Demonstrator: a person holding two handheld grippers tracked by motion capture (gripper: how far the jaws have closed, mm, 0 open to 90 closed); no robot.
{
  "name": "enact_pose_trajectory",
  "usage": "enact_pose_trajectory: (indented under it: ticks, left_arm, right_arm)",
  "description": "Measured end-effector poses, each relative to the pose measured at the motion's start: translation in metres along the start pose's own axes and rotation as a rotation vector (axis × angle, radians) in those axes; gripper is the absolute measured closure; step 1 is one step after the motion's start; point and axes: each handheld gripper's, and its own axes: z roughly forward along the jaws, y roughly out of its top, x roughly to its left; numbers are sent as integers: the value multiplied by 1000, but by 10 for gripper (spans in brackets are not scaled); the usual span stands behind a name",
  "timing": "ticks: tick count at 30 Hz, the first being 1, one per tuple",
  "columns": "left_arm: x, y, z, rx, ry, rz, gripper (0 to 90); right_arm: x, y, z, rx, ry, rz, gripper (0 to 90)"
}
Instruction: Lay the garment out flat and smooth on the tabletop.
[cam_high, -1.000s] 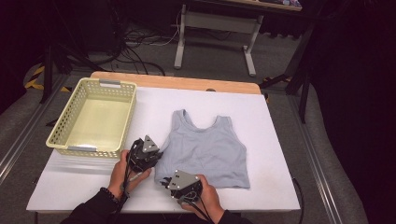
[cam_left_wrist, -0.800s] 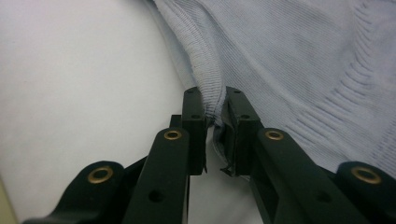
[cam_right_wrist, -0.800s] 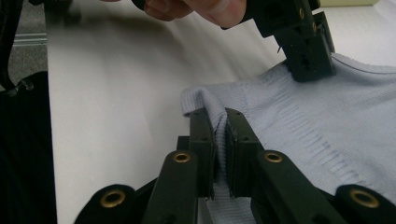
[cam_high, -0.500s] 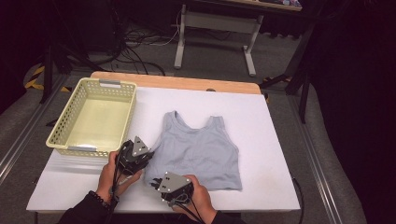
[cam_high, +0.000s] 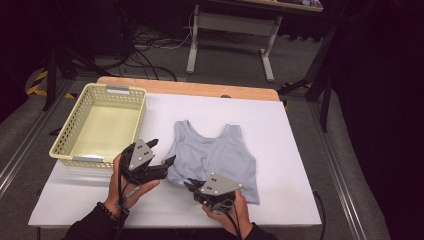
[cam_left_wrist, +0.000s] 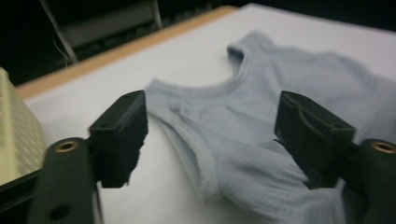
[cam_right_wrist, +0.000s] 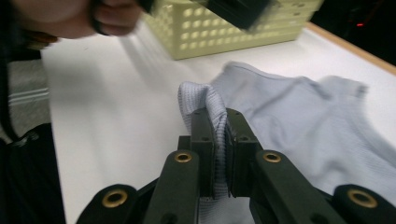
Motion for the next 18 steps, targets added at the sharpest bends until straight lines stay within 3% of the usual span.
enact_pose_trajectory:
  ticks: [2,7,12,18]
  left_arm:
    - [-3,2,-8,-18,4,10,204]
    - [-16,-1,-10,6,-73,31,162]
    - [-39,-6,5,52,-170,61,149]
    - [-80,-11,32,117,-266,124,134]
  right_arm:
    - [-7,-2,-11,-12,-26,23,838]
    - [-20,-12,-41,-45,-103,65,839]
    - [-29,-26,-67,-47,-182,89,841]
    - [-36,-45,-87,-36,-239,130,848]
